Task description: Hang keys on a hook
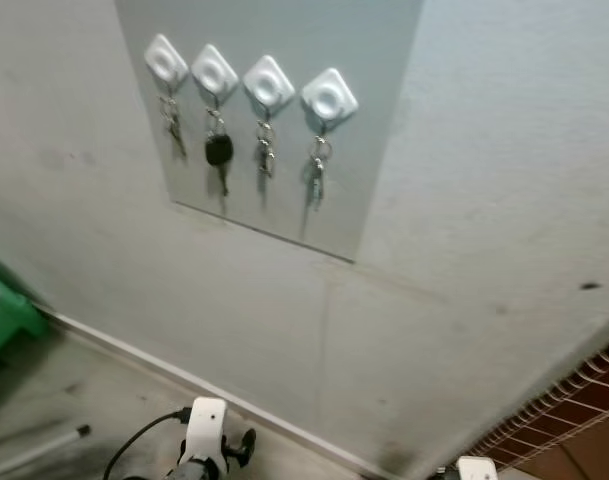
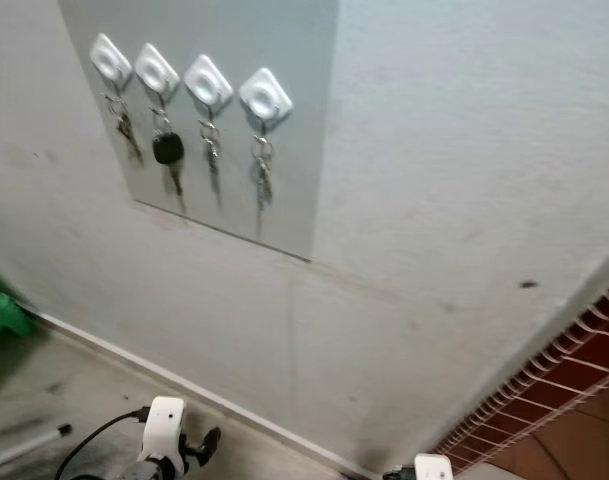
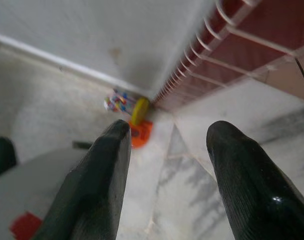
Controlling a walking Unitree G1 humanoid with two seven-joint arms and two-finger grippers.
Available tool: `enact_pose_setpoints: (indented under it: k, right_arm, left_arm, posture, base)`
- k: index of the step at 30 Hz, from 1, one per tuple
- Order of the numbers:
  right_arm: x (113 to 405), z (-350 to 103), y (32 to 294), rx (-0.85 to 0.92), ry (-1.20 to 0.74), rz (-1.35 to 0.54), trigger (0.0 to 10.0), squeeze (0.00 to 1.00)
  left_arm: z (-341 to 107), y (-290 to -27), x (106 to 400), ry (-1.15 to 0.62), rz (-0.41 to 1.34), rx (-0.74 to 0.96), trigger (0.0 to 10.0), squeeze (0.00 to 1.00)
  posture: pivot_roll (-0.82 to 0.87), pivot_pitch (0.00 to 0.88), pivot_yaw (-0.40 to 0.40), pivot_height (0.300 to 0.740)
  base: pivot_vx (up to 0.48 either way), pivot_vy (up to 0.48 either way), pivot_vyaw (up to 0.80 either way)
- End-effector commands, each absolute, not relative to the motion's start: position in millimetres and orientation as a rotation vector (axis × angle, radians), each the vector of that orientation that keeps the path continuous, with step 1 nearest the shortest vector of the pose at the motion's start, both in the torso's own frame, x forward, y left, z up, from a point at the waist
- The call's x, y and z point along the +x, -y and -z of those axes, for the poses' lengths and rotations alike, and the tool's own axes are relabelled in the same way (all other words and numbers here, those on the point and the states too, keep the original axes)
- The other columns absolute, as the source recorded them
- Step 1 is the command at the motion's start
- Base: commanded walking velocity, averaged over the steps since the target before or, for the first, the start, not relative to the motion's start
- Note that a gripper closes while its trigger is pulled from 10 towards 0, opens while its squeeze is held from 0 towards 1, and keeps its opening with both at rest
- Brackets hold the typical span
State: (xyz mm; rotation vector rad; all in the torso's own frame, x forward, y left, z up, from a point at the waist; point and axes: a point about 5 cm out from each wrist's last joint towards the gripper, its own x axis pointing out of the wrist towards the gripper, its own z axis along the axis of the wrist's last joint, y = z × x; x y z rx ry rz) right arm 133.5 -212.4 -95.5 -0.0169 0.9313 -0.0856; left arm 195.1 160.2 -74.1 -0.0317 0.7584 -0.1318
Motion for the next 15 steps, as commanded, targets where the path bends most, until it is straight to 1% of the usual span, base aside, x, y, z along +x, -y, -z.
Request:
enact_pose_setpoints:
  k: [1, 15]
  right_arm:
    - [129.2, 98.9, 204.2, 0.0, -0.955, 0.076, 10.0, 0.0]
    - [128.6, 99.0, 205.3, 0.003, -0.957, 0.081, 10.0, 0.0]
  left_arm:
    - [75.2, -169.8, 192.1, -0.771, 0.112, -0.015, 10.0, 0.0]
    - [75.3, -169.6, 192.0, -0.77, 0.105, -0.03, 10.0, 0.0]
  posture:
    - [0.01, 0.048, -0.012, 0.74]
    - [0.01, 0.05, -0.013, 0.74]
  base:
    - [0.0, 0.0, 0.0]
    - [0.0, 0.0, 0.0]
